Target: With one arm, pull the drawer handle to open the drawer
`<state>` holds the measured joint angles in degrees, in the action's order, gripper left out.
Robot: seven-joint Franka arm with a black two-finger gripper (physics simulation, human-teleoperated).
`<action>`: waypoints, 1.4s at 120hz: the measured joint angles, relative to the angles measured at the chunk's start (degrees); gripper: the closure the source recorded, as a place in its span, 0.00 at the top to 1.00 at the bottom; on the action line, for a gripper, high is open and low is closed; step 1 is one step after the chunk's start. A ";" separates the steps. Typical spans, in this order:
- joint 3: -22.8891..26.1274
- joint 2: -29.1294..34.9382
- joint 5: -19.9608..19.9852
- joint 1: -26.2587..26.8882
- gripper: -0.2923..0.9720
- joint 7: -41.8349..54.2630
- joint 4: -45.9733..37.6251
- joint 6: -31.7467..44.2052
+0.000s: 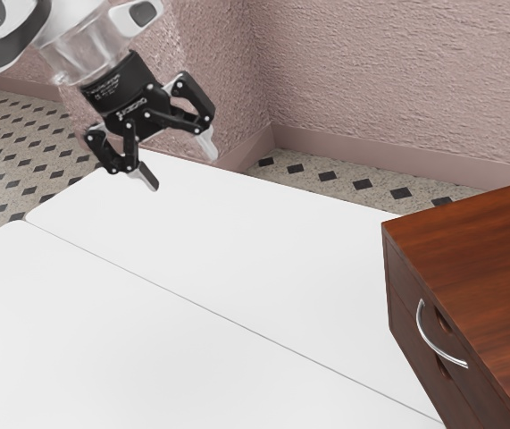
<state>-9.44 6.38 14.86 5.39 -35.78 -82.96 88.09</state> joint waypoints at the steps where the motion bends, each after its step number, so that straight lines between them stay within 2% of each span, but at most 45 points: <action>1: 0.01 0.00 0.01 0.00 0.74 -0.39 -0.02 0.11; 11: 0.14 0.28 0.01 -0.05 0.73 -4.01 -1.09 1.03; 25: 3.39 3.22 0.27 0.08 0.72 -8.25 -7.03 3.74; 36: 4.27 4.46 4.18 0.24 0.73 -10.49 -11.36 7.73; 54: 6.75 5.46 7.11 0.05 0.75 -12.80 -18.24 16.72; 75: 10.88 9.74 7.72 0.17 0.72 -15.28 -27.40 27.43; 84: 12.11 10.09 6.74 0.15 0.69 -16.17 -29.81 31.43; 120: 17.78 9.65 6.10 0.13 0.59 -18.78 -34.37 42.36; 135: 20.45 9.46 6.03 0.18 0.57 -19.64 -34.40 44.60; 168: 22.50 5.55 5.86 0.07 0.55 -21.01 -33.89 48.08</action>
<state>13.06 11.93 20.72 5.46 -56.79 -116.85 136.17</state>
